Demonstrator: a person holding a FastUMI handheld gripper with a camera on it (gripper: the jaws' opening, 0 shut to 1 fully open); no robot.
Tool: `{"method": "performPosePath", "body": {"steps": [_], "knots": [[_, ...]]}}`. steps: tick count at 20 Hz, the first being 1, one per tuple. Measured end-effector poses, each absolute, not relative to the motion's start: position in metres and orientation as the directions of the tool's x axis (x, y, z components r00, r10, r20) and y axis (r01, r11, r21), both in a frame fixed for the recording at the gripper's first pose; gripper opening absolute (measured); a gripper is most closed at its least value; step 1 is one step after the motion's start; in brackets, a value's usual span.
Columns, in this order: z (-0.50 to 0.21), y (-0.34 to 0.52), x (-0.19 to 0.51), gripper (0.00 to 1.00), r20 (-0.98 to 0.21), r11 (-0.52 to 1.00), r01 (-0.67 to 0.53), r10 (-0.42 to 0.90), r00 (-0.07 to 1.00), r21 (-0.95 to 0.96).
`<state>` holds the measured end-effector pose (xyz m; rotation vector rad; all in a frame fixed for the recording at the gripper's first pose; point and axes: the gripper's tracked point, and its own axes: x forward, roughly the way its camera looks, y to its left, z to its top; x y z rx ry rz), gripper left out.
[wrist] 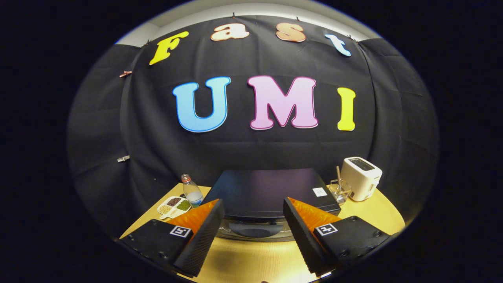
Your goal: Open the toaster oven, put the food inside, and close the toaster oven door.
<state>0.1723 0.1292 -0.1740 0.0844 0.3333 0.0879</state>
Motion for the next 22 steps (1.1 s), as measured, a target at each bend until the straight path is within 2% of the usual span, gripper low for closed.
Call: {"method": "performPosePath", "body": {"steps": [7,13,22], "knots": [[-0.234,0.136,0.198,0.99,-0.449,0.997,-0.024,0.057,0.892,0.078],[-0.263,0.134,0.202,0.98,-0.508,0.998,0.019,0.018,0.861,0.067],[-0.271,0.132,0.184,0.99,-0.528,0.999,0.041,-0.016,0.849,0.035]]}}
